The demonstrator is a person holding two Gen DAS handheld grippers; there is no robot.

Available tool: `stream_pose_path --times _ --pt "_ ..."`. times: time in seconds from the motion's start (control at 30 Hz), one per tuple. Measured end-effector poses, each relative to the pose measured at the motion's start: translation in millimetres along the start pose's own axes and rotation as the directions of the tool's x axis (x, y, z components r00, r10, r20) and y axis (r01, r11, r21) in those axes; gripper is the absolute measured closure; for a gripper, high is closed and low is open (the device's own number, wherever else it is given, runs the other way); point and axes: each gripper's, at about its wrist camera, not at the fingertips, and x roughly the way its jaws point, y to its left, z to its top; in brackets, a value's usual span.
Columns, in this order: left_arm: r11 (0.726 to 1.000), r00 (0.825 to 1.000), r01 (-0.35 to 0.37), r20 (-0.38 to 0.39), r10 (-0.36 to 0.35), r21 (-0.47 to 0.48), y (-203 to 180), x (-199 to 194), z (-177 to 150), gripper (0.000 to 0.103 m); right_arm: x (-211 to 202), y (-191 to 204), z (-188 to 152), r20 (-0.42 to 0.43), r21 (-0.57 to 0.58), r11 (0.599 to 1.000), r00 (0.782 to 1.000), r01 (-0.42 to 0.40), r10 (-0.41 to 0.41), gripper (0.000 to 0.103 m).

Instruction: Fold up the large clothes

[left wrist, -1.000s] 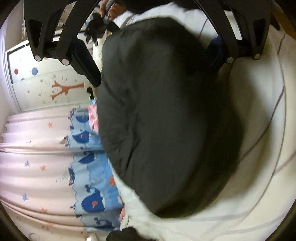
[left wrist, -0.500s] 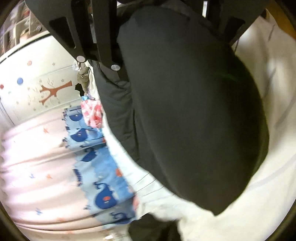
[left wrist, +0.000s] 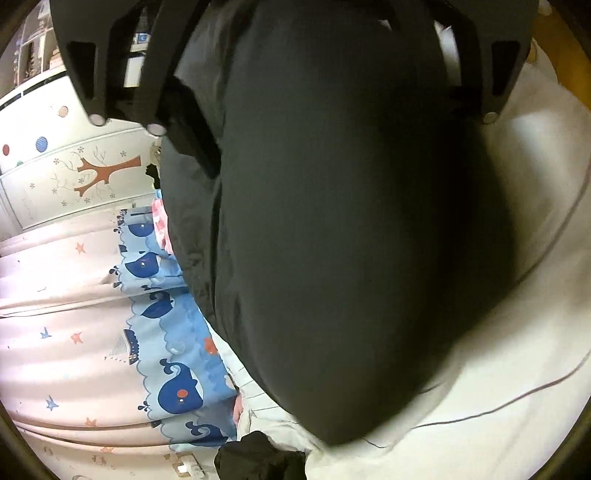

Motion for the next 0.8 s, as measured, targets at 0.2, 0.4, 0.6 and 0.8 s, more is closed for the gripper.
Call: stream_pose_path --times 0.2,0.4,0.6,0.8 --pt "1.000 0.999 -0.005 0.046 0.003 0.027 -10 10 -6 0.037 87 183 23 -0.017 -0.496 0.868 0.999 0.032 -0.047 0.017" --pt "0.996 0.996 -0.005 0.084 -0.002 0.084 -15 8 -12 0.051 259 269 4 -0.065 -0.619 0.766 0.961 0.173 -0.269 0.017" --pt "0.989 0.997 -0.013 0.083 0.000 0.149 -25 9 -10 0.052 331 244 -30 -0.178 -0.657 0.727 0.896 0.199 -0.407 0.012" --pt "0.993 0.998 0.021 0.058 -0.028 0.119 -14 5 5 0.049 241 256 -39 -0.092 -0.700 0.696 0.945 0.163 -0.314 0.012"
